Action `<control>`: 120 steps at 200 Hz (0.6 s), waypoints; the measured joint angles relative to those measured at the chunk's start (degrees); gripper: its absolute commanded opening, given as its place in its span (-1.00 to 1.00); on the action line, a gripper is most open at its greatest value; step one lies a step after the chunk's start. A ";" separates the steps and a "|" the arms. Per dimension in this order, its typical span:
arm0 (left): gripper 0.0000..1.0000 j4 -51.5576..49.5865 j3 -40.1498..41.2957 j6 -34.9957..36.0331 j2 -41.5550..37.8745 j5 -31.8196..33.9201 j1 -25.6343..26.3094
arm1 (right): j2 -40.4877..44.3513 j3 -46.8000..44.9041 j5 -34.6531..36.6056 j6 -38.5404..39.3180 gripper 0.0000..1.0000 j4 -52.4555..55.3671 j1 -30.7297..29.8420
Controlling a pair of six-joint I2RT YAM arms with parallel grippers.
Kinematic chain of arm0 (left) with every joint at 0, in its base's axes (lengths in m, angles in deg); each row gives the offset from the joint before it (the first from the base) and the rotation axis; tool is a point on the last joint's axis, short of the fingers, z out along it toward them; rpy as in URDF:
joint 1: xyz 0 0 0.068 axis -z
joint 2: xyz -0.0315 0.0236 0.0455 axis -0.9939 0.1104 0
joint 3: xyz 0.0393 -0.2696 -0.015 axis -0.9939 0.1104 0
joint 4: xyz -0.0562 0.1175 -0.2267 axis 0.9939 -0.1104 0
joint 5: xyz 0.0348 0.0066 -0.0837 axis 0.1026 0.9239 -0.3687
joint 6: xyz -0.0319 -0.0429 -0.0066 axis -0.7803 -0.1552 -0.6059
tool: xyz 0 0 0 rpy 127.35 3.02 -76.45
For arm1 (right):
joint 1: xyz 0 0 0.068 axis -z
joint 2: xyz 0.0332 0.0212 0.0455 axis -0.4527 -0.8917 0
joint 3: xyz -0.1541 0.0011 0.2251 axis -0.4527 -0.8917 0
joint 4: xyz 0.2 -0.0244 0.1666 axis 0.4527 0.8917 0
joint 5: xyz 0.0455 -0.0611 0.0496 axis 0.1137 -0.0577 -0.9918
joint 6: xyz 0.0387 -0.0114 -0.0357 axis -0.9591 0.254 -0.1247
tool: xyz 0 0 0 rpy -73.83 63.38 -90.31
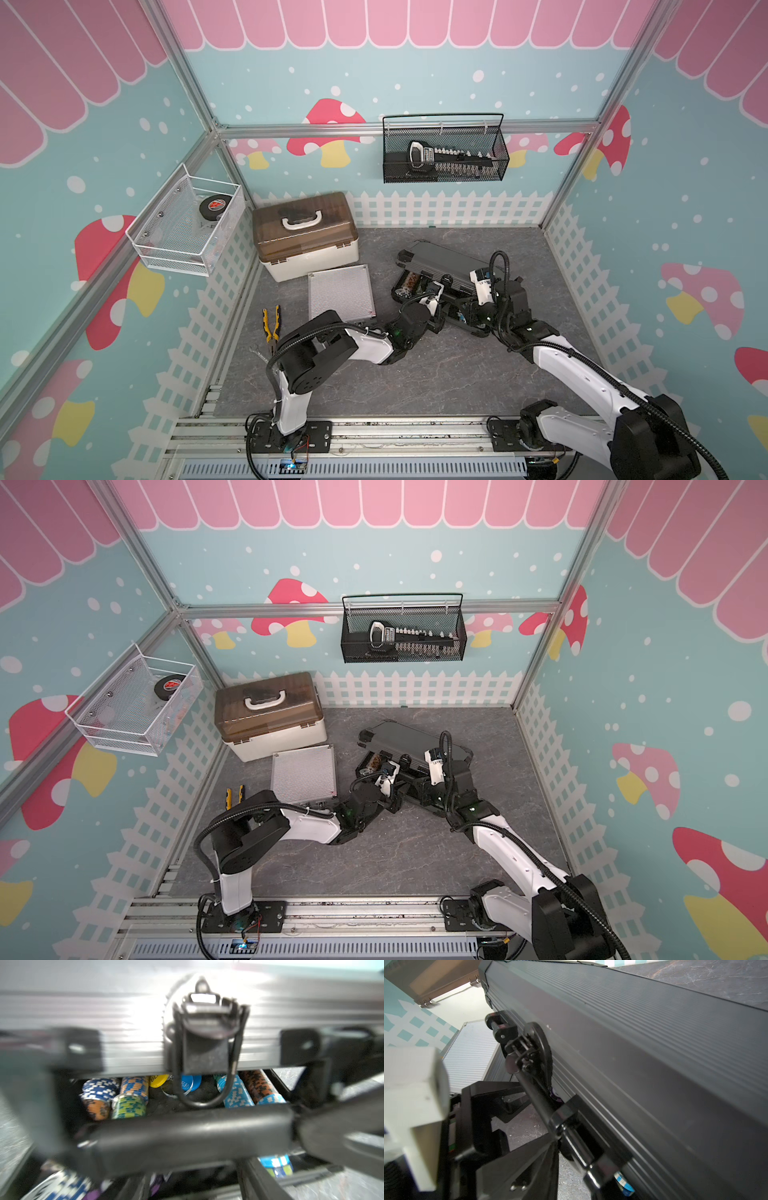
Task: Close the poker set cases
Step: Close the lid of the poker set case.
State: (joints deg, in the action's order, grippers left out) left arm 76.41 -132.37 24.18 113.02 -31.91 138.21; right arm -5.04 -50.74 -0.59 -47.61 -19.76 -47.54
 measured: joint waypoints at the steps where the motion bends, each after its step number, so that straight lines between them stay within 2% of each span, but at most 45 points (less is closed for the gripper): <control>1: 0.27 -0.04 0.09 0.00 -0.15 0.04 0.02 | 0.02 -0.02 0.09 0.00 -0.70 0.00 -0.02; 62: 0.27 -3.17 8.35 0.96 -11.93 5.27 1.22 | 0.79 -3.69 2.01 -0.46 -0.70 -0.55 -1.40; 120: 0.27 -4.15 9.07 2.86 -16.57 10.82 1.42 | 0.00 -4.50 4.63 -0.50 -0.69 -0.50 -3.39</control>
State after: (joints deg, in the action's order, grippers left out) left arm 72.26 -123.30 27.05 96.46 -21.09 139.63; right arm -5.04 -55.24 4.04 -48.12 -20.27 -50.93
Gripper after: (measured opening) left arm 0.635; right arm 0.191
